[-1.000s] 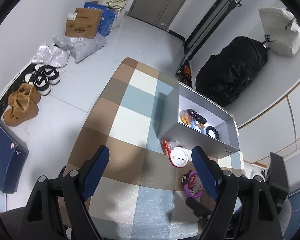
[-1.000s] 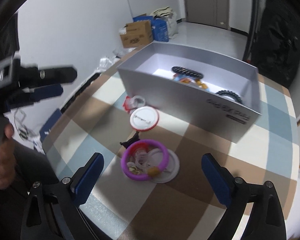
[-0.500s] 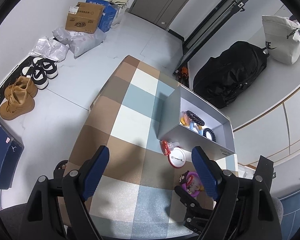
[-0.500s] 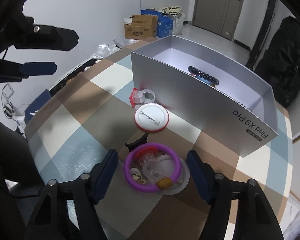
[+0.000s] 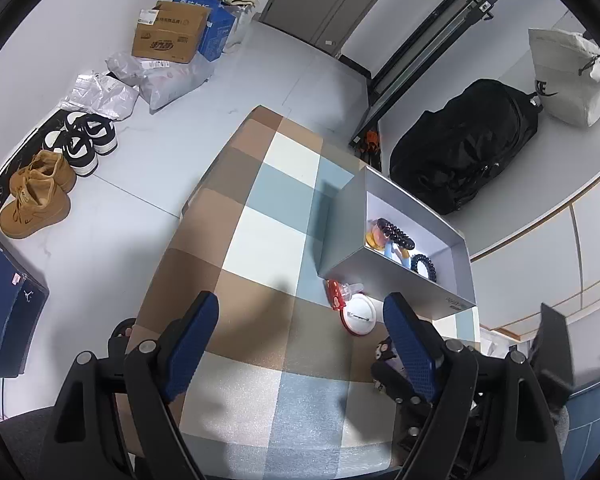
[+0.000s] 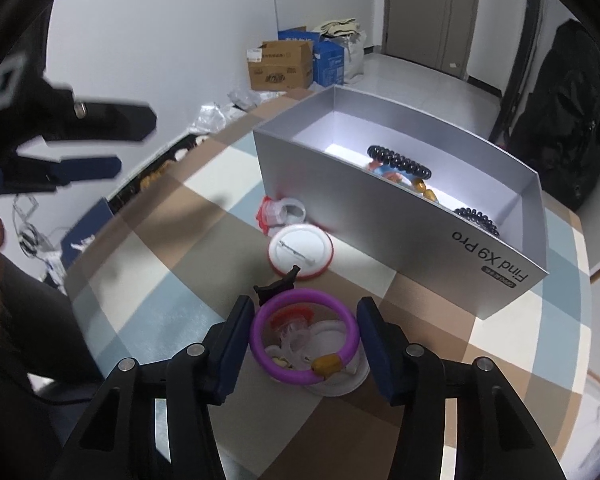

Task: Organize jewelry
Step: 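Close the right tool on the purple ring, then lift the purple ring with the right tool while the left tool grasps the red charm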

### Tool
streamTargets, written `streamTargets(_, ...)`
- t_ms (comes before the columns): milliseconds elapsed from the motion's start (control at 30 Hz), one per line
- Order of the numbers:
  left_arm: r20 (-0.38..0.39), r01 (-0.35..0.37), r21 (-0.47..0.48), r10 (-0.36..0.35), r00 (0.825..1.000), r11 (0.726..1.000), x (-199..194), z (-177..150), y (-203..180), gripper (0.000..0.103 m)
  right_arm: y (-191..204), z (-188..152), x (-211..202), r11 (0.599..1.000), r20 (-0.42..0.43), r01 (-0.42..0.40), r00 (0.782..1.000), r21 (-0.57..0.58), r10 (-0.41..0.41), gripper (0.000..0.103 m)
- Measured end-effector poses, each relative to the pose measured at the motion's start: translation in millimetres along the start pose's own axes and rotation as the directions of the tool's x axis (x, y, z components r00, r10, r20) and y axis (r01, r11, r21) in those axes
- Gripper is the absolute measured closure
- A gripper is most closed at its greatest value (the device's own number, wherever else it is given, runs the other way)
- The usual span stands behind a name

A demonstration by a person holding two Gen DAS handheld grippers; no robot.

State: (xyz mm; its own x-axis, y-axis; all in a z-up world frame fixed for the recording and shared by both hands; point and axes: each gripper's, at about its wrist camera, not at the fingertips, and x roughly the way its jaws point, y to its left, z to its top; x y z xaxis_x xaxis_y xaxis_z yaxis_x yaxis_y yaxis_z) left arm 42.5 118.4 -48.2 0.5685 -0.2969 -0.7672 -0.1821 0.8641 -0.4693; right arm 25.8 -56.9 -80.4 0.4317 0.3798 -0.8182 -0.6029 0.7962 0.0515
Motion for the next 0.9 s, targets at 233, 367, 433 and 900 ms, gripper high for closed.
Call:
streamTargets(233,-0.024,-0.009,0.034,0.010,1.000,0.999,9,-4,-5,0.022,-17,2,-17,0.997,0.056,-0.040,0.998,0.069,0.036,0.051)
streamTargets(367,-0.070,0.002,0.072,0.004,0.998,0.997,20,-10,-13,0.022,-36,5,-30,0.990,0.095,-0.041,0.995,0.137,0.028,0.052)
streamTargets(433,-0.089,0.015,0.101,-0.006,0.996,0.995,24,-13,-21,0.022,-52,5,-38,0.981,0.116,-0.048,0.993,0.187,0.027,0.052)
streamTargets(900,-0.201,0.069,0.295,-0.009,0.980,0.953,46,-46,-62,0.030,-87,-5,-72,0.958,0.179,-0.070,0.984,0.278,0.020,0.052)
